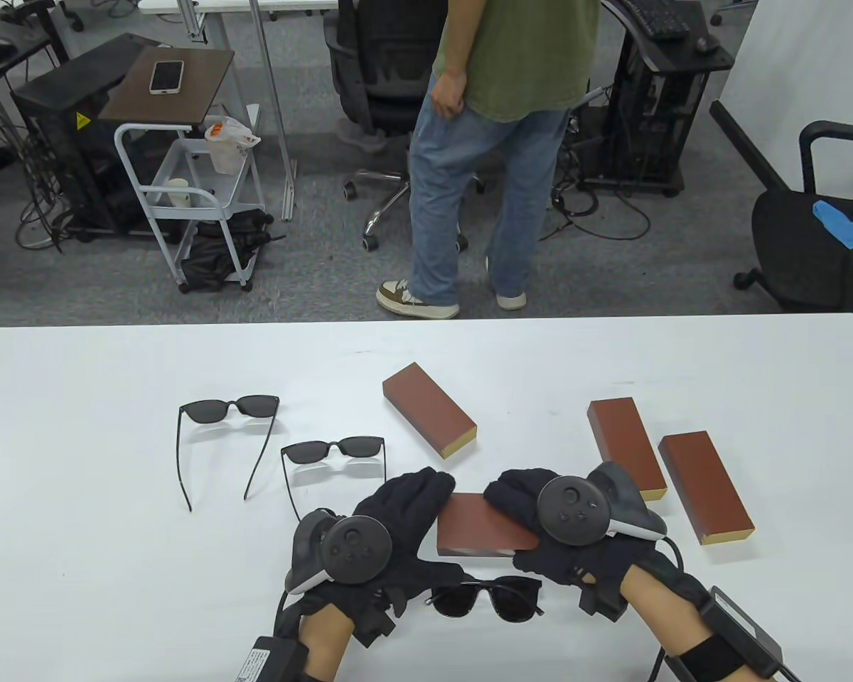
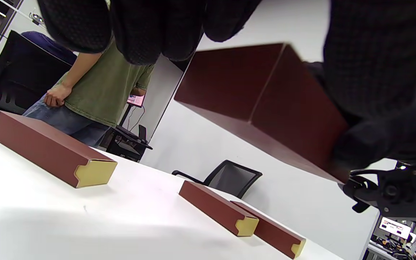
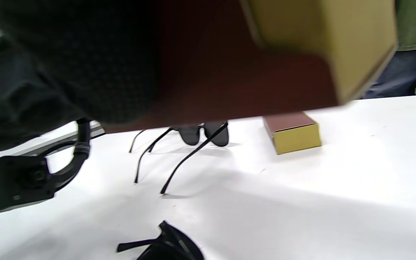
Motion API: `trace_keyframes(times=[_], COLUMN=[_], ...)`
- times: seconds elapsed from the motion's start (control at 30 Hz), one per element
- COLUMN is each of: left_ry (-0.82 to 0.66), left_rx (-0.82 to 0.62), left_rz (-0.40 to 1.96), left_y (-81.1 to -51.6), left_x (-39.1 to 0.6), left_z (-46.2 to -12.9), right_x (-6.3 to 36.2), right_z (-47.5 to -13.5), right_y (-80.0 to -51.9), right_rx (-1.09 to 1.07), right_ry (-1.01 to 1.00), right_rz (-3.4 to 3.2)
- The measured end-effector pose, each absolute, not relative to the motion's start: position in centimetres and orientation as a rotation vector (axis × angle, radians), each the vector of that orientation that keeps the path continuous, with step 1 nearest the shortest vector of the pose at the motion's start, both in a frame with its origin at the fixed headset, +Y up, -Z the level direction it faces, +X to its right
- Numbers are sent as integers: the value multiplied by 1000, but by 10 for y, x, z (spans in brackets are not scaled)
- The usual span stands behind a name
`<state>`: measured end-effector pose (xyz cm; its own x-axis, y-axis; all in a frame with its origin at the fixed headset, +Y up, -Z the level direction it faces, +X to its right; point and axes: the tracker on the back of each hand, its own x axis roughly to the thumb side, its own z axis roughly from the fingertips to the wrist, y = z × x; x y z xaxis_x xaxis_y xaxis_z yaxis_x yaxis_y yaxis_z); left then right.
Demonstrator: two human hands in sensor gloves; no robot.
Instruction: Slide to open storage boxes and store sunglasses
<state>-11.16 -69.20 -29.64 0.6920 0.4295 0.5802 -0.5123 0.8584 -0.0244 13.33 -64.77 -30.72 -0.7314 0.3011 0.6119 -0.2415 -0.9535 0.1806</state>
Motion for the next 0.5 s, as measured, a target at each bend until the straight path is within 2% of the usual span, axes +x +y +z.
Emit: trace_keyframes(times=[0.1, 0.2, 0.27, 0.5], left_ry=[-622, -640, -647, -618], left_rx=[112, -1, -82, -115], left_rz=[527, 543, 572, 585], left_y=[-694, -698, -701, -702], left_x=[-111, -110, -108, -111], left_z=[-298, -301, -303, -306], right_x=[129, 129, 131, 153], right_z=[-303, -299, -298, -296], right_y=[-652, -659, -666, -684], right_rx=[989, 1008, 1004, 915], right_ry=[125, 49, 72, -11], right_rz=[2633, 2582, 2580, 2588])
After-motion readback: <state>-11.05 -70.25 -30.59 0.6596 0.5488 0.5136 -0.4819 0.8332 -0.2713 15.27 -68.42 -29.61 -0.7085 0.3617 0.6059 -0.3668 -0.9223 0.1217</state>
